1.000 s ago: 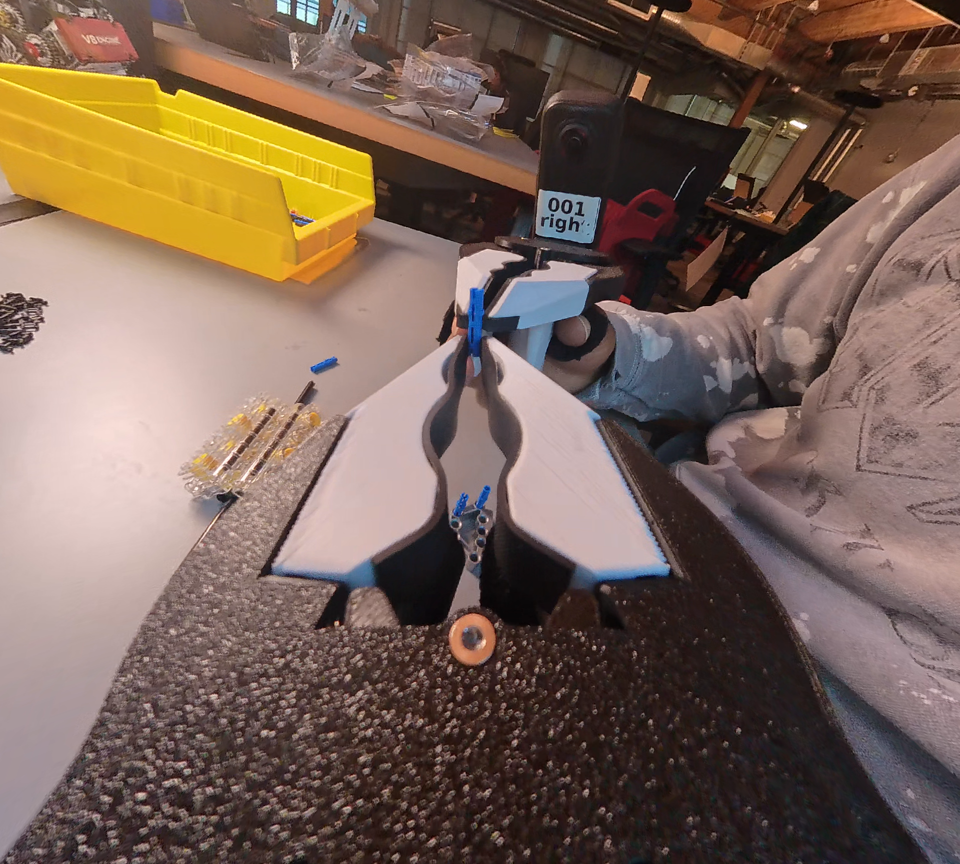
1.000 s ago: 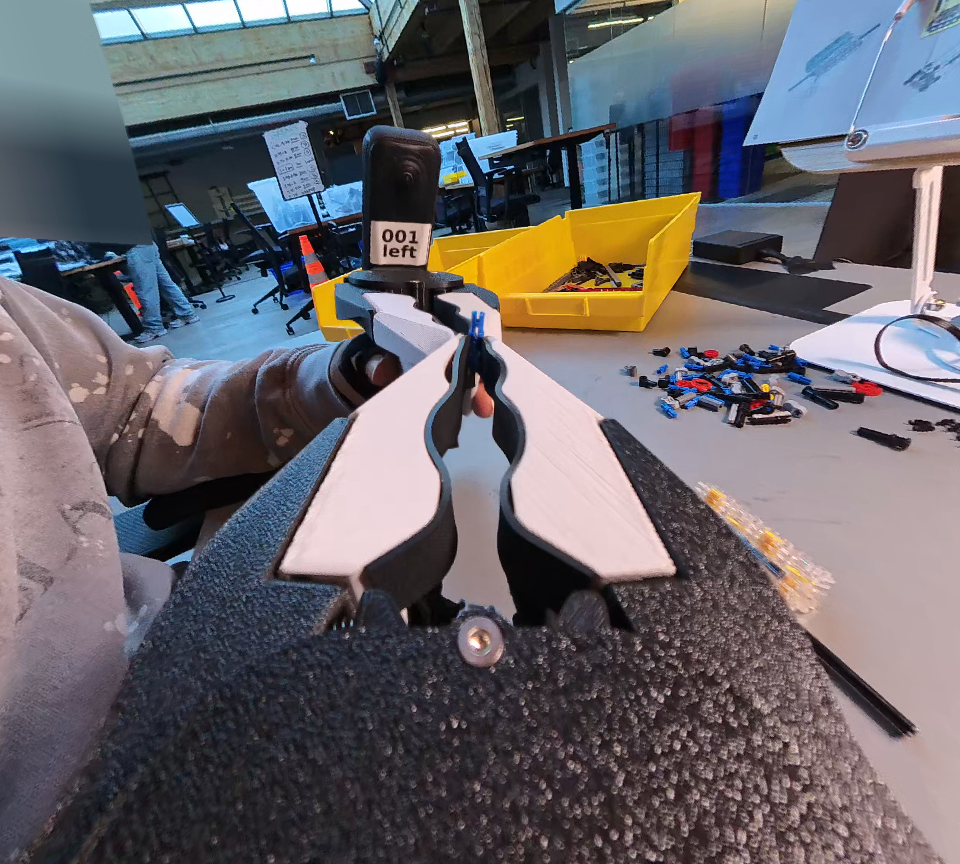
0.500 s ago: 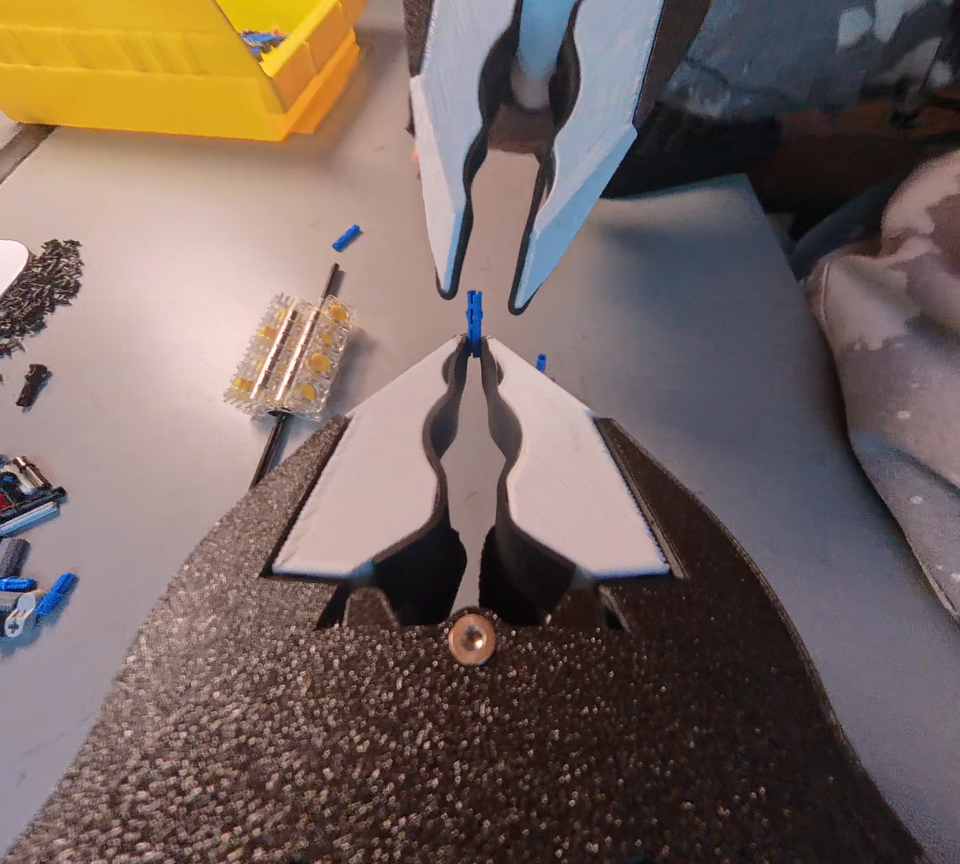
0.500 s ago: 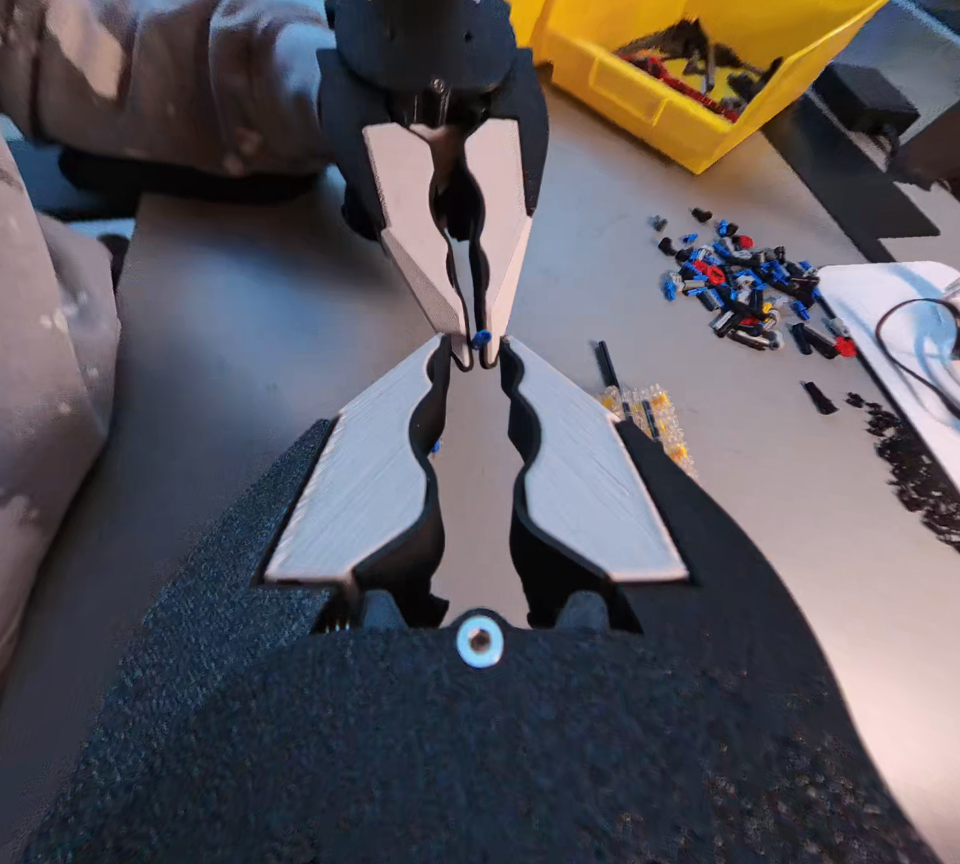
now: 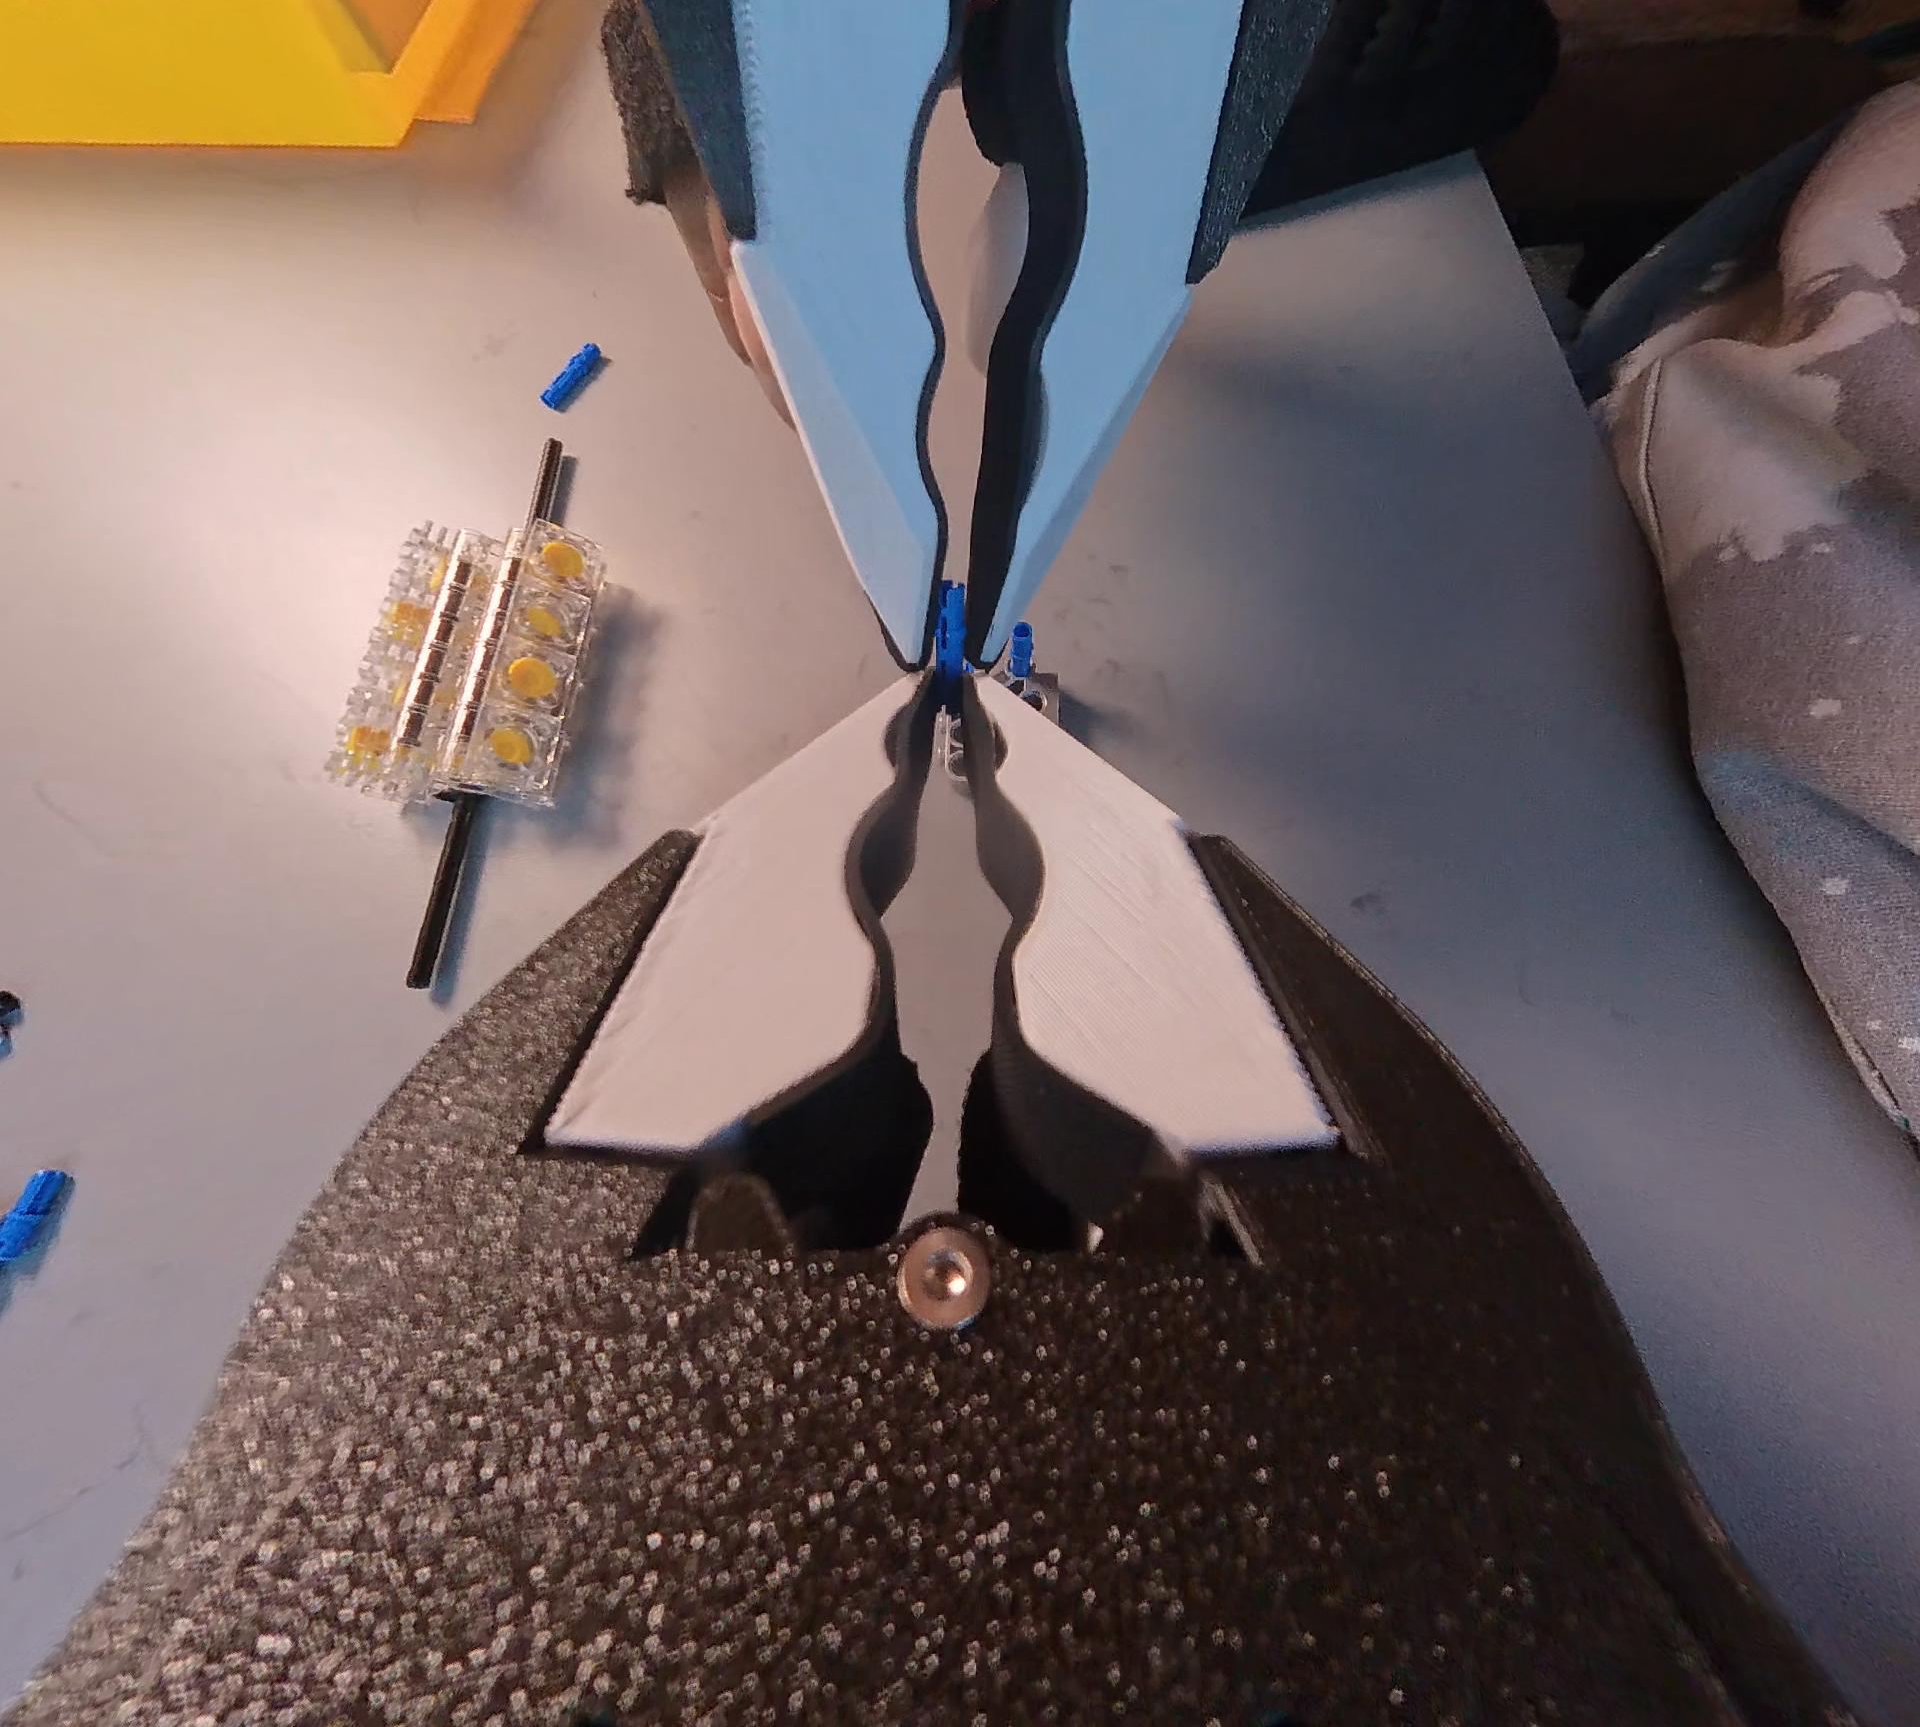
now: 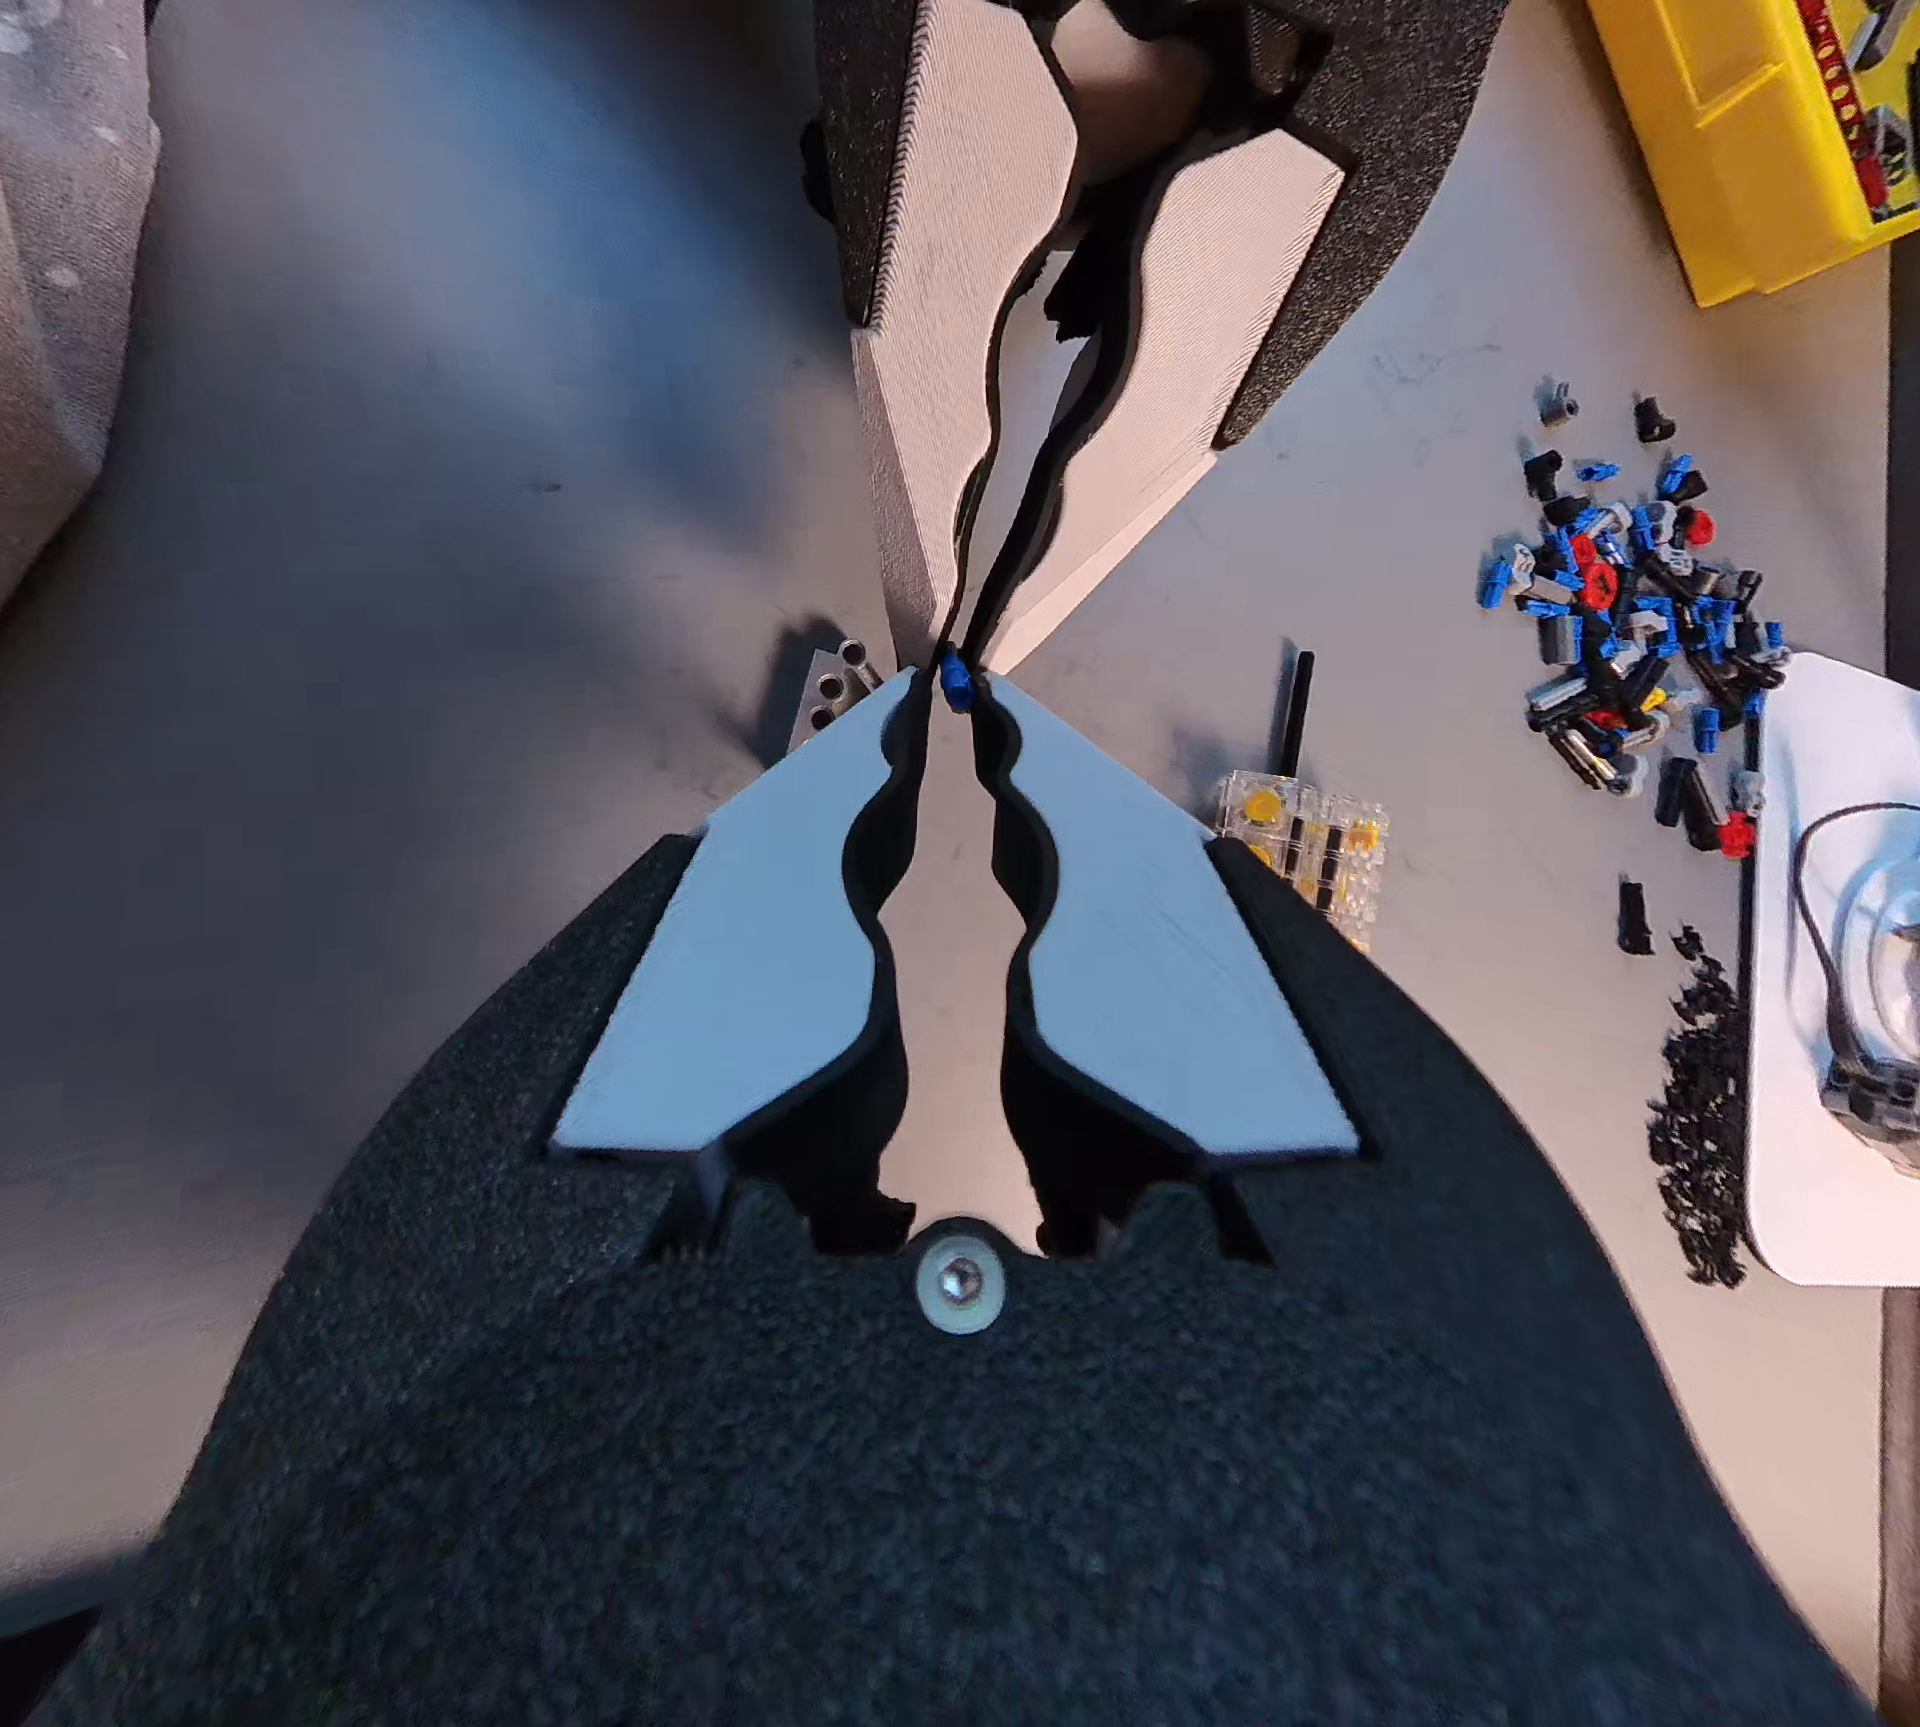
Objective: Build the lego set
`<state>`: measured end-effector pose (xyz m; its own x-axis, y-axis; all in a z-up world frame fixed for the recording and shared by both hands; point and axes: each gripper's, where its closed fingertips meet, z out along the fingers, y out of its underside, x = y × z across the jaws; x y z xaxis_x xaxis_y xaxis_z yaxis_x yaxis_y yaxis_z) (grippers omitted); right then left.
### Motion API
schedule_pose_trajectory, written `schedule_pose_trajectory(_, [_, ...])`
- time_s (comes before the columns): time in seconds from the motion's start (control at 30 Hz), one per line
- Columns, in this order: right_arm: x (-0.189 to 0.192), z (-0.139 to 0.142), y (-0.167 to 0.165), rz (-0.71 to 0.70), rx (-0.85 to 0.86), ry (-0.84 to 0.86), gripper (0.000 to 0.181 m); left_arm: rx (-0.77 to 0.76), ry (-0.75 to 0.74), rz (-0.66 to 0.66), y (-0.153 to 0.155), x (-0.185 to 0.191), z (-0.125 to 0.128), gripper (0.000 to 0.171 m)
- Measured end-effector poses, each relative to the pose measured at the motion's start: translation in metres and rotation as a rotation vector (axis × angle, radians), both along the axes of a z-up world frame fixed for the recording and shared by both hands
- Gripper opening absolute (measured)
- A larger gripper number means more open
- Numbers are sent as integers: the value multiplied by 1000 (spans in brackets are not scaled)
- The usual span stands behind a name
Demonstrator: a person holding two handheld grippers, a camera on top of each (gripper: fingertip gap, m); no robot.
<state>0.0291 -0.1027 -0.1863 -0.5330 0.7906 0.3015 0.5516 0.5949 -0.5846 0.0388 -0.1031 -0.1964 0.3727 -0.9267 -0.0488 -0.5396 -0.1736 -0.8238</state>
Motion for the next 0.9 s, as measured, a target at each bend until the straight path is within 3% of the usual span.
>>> schedule_pose_trajectory(0.4, [1, 0, -3, 24, 24, 21, 3, -43, -16, -3, -3, 1, -2, 3])
schedule_pose_trajectory(0.57, [9, -8, 7, -27, -18, -38, 3, -147, 41, -9, -9, -12, -20, 24])
schedule_pose_trajectory(0.7, [13, -15, 9, -46, -44, -92, 3, -211, 99, -39, -17, -11, -38, 25])
schedule_pose_trajectory(0.9, [11, -18, 5, -10, -32, -183, 3, -187, 89, -19, -12, 1, -40, 14])
